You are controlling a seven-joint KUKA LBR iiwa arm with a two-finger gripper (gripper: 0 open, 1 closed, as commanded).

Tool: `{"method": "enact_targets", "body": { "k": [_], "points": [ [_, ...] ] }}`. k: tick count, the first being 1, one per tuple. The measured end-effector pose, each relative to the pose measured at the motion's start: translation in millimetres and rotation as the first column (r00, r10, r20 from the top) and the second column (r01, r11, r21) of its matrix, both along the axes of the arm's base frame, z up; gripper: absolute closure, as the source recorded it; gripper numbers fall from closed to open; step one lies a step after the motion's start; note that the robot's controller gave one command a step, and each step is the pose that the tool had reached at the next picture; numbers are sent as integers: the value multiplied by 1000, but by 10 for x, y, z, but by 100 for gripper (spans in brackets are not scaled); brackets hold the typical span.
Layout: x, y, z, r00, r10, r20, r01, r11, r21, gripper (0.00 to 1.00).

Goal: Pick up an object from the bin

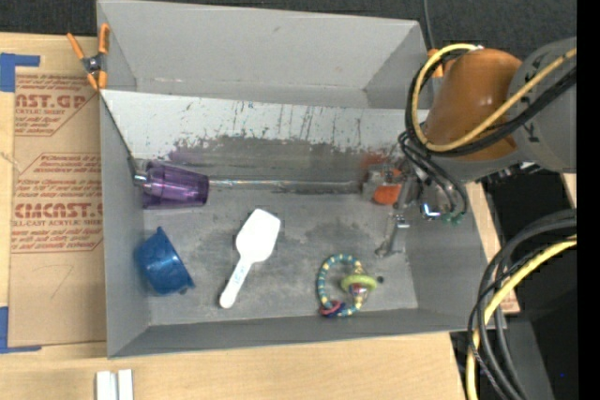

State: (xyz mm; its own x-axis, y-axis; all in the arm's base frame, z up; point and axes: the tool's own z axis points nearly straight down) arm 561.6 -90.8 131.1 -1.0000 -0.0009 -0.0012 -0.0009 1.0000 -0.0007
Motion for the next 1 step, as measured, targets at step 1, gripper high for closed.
{"method": "enact_targets", "body": {
  "k": [1],
  "points": [
    [-627,429,-619,920,393,-3,-393,920,4,0]
  ]
}}
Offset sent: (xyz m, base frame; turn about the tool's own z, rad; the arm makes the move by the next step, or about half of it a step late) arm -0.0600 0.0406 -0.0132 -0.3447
